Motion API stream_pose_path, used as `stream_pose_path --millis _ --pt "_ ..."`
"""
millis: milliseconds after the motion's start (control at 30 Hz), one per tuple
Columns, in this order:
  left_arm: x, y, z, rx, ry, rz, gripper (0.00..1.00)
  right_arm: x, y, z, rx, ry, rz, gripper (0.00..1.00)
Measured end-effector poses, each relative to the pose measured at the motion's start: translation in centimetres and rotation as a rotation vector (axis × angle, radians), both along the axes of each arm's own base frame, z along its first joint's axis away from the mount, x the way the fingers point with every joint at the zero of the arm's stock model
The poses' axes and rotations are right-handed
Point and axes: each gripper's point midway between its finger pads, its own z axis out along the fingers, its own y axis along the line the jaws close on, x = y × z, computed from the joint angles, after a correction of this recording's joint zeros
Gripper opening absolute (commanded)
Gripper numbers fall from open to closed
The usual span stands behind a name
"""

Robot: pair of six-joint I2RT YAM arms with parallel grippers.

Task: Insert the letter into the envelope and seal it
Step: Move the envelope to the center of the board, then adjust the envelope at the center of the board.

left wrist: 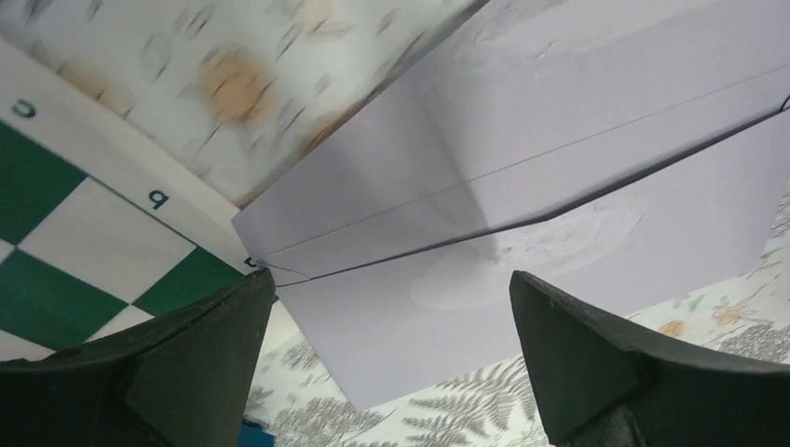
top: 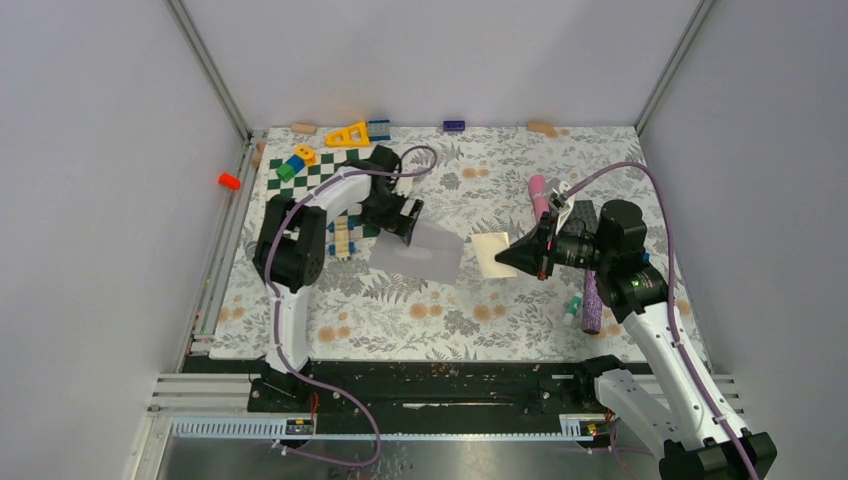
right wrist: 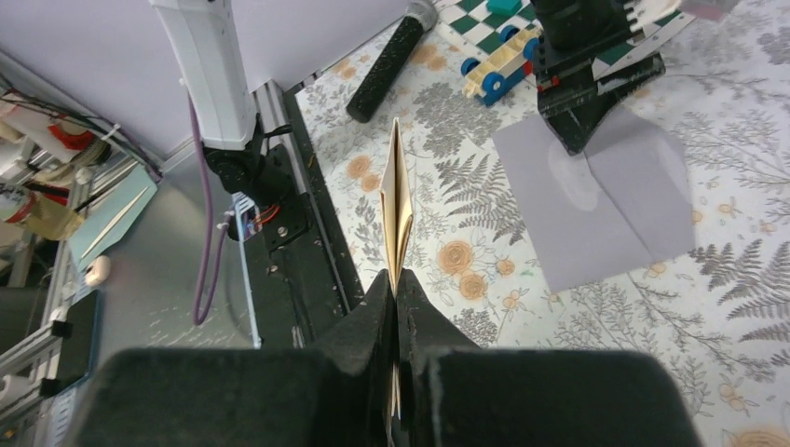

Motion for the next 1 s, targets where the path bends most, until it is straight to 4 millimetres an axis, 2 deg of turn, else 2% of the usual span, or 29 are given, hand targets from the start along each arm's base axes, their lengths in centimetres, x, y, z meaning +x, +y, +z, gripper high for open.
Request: stream_pose_path --millis 233,333,433,633,733,867,1000 --pt "0.8 -8.1 1.0 -0.064 -0.036 -0.161 0.99 1.2 -0.8 0.5 -0.035 -0.036 -0.081 0.00" --pt "0.3 -10.1 2.1 -0.090 -0.061 -0.202 0.99 1.6 -1.2 0.4 -0.047 -0.041 -0.111 0.00" --pt "0.2 -10.1 3.6 -0.107 -0.100 -0.204 0.99 2.0 -1.4 0.2 -0.059 -0.039 -0.137 0.00" --pt "-1.0 -7.9 7.6 -0.142 -0.168 -0.179 0.99 3.1 -1.9 -0.1 -0.077 -0.035 -0.190 0.00" --pt "-0.8 -7.8 8.4 -0.139 -0.199 -0.176 0.99 3.4 -2.0 -0.1 -0.080 -0.038 -0.209 0.00" --pt "0.2 -8.5 6.5 -0.119 -0.180 -0.177 0.99 3.5 -2.2 0.0 -0.080 -0.042 -0.223 0.00" --pt "1.6 -8.8 3.0 -0.057 -0.139 -0.160 0.99 3.2 -2.3 0.4 -0.075 -0.058 -0.227 0.00"
